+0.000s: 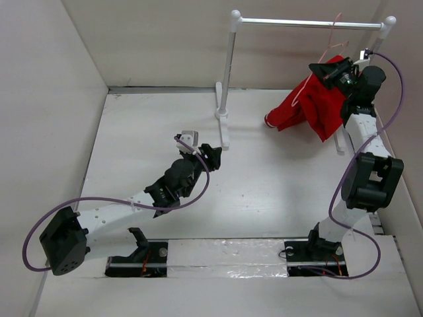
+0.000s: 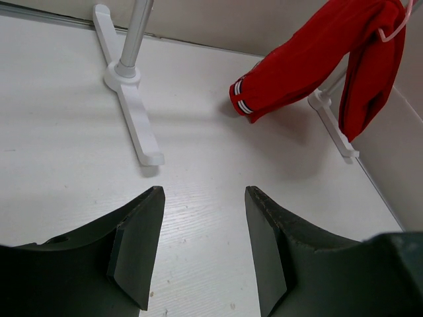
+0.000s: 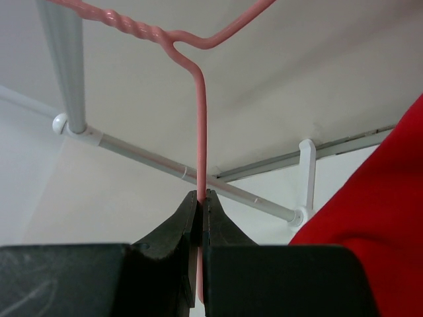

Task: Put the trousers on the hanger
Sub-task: Place the hanger at the clothesline, then reset both arms

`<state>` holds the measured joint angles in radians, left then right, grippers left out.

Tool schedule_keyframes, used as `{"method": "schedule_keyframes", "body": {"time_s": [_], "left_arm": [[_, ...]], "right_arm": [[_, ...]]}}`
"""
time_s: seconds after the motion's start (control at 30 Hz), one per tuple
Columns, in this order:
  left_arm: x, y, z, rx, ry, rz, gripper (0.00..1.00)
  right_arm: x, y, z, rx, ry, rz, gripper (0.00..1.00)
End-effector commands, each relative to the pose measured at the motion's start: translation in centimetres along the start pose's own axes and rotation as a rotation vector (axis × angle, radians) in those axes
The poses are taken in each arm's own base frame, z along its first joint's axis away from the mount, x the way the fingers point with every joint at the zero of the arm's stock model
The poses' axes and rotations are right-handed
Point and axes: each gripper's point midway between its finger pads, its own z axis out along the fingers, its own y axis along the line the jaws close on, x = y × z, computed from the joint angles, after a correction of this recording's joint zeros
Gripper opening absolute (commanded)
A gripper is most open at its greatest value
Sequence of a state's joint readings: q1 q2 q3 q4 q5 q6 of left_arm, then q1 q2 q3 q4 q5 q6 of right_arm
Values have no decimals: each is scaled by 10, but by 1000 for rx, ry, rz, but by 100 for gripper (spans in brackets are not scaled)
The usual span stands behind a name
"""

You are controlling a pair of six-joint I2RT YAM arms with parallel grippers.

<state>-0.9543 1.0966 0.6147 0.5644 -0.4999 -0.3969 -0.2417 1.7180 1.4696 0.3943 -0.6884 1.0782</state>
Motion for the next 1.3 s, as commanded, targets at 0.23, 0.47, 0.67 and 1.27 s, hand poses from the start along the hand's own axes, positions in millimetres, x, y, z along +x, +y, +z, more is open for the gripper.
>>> {"method": "schedule_keyframes", "body": {"time_s": [0.23,0.47,0.67,1.27], "left_arm": [[-11,-6,1,21,-43,-23,49],[-13,-3,1,5,-53,-19,49],[-13,1,1,-17,-53,-12,50],[-20,21,2,-150,-71,-14,52]], "right_arm": [[-26,36,-5,-158,-63,-166,0],[-17,6,-5,-136,-13,-151,40],[-26,6,-10,-76,-35,-217,86],[-19,22,-81,102,-196,-403,100]]}}
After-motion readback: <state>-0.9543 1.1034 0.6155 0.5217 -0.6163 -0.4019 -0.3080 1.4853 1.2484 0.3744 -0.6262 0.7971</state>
